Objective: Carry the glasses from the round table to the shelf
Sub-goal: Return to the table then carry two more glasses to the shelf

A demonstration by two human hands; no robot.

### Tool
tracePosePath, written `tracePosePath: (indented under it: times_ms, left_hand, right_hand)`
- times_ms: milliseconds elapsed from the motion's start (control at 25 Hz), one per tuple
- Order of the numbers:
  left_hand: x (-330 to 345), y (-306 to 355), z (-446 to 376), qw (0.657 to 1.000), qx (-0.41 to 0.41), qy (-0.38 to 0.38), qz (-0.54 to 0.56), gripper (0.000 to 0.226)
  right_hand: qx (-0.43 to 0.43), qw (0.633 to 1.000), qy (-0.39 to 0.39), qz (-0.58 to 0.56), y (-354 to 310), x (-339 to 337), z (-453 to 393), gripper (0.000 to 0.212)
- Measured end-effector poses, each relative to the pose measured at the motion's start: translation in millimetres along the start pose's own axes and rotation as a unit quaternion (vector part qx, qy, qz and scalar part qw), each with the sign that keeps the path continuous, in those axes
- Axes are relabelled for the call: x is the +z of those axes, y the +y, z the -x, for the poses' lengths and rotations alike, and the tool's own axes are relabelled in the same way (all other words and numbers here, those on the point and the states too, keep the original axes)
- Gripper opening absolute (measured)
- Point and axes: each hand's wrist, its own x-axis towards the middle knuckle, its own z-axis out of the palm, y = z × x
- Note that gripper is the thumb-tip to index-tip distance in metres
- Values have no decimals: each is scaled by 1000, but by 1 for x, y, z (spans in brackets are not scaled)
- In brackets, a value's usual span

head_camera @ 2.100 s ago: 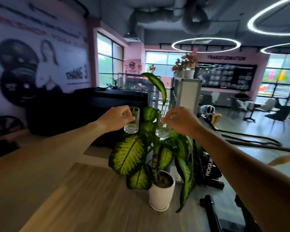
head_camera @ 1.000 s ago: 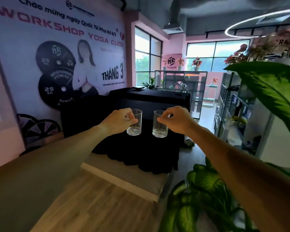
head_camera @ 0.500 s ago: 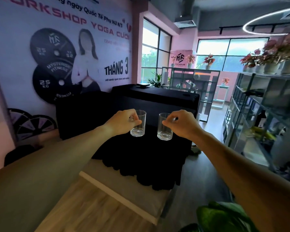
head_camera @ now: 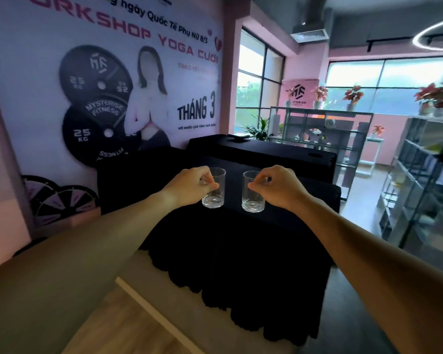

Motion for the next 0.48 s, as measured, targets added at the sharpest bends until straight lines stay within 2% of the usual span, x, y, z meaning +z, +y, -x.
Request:
tracePosePath:
  times_ms: [240, 480]
  left_hand:
    - [-48, -105, -67, 997, -47, 43, -37, 13]
    - [-97, -208, -139, 982, -122, 125, -76, 16]
  right_hand:
    - [-71, 995, -64, -28, -22, 94, -125, 10]
    - [-158, 979, -108, -73, -61, 188, -270, 8]
